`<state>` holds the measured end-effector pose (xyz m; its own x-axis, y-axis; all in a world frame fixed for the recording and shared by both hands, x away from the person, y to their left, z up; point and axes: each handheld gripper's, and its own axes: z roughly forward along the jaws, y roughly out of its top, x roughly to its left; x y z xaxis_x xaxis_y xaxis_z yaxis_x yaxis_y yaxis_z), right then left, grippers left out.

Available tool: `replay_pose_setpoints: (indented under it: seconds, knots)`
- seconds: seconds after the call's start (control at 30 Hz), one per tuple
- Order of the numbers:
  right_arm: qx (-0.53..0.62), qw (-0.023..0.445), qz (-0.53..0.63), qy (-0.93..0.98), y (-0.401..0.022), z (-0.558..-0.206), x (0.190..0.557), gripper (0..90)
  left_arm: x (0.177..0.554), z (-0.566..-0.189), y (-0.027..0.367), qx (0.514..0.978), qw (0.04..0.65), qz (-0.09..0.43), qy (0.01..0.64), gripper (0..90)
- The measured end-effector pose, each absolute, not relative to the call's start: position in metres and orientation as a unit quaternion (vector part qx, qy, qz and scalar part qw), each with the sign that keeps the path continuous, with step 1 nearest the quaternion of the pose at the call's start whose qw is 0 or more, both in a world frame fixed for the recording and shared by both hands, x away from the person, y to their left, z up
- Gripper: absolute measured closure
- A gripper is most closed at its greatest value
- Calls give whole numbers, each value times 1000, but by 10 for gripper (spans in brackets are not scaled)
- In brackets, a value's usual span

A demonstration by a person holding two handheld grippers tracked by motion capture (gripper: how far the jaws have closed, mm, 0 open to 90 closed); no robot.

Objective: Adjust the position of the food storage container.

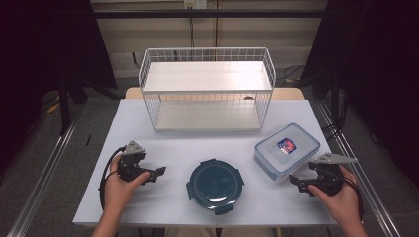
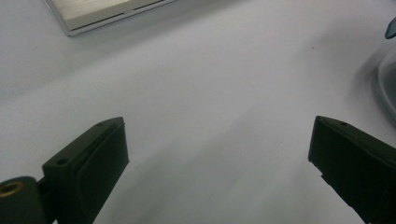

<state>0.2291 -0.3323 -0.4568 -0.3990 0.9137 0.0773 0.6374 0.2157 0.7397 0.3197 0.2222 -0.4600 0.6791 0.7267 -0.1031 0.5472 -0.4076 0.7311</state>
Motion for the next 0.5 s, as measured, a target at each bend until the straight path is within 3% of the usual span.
replay_pose_setpoints:
  seconds: [0.5]
  knots:
    - [522,196,350,753,-339,-448,226,84,316,-456,212,839,382,114,370,47]
